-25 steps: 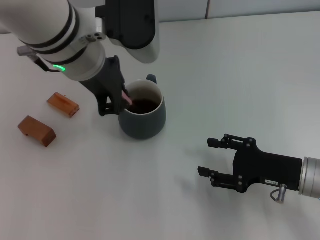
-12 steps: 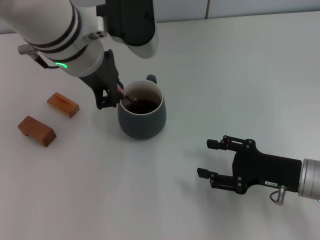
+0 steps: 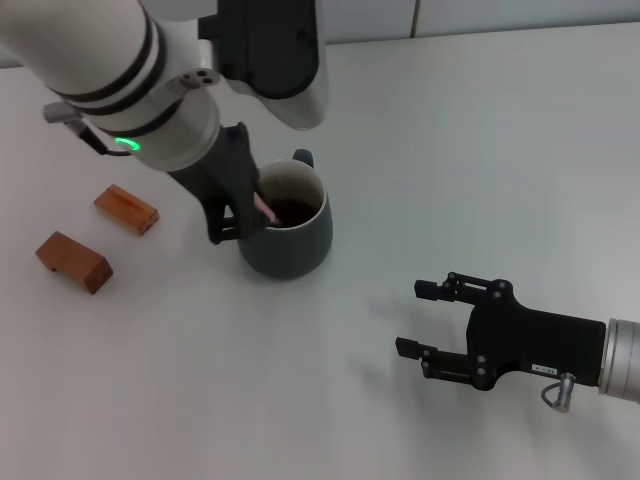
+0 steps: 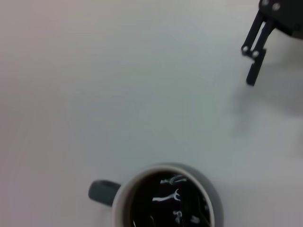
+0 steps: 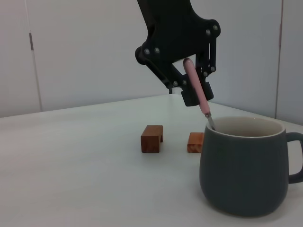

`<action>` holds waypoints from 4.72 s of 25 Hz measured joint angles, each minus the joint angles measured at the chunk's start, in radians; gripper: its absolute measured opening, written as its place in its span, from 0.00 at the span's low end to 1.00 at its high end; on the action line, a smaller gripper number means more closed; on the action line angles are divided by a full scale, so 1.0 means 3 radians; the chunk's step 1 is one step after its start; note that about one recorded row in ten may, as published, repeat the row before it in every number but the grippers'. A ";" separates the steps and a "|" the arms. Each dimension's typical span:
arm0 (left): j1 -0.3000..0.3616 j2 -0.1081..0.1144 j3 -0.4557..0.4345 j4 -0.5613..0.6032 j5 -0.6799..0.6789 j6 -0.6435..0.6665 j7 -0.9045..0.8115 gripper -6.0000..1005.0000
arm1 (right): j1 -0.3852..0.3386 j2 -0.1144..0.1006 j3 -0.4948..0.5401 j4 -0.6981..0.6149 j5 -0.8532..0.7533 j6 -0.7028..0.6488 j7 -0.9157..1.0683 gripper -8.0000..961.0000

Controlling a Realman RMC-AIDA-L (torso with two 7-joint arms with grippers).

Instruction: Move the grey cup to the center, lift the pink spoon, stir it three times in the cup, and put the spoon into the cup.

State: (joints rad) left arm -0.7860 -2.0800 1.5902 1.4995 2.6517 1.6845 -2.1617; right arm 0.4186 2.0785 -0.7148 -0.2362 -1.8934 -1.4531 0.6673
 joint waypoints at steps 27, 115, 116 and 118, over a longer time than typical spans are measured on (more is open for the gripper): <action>0.0090 0.0005 0.0160 -0.0071 0.0136 -0.0318 -0.0179 0.30 | -0.0025 0.0000 -0.0005 0.0000 -0.0004 -0.0009 -0.0001 0.77; 0.1898 0.0270 -0.2979 -0.3572 -0.2591 -0.0293 0.4552 0.73 | -0.0122 -0.0010 -0.0001 -0.0070 -0.0004 0.0010 0.0169 0.77; 0.1890 0.0264 -0.2977 -0.3572 -0.2590 -0.0297 0.4559 0.73 | -0.0119 -0.0010 -0.0003 -0.0069 -0.0004 0.0014 0.0169 0.77; 0.1879 0.0258 -0.2973 -0.3572 -0.2590 -0.0302 0.4561 0.73 | -0.0115 -0.0008 -0.0004 -0.0067 -0.0004 0.0018 0.0169 0.77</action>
State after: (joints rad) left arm -0.2224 -2.0026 0.6982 0.4280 1.8746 1.5937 -0.7934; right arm 0.3842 2.0759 -0.7161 -0.2564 -1.8945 -1.4478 0.7179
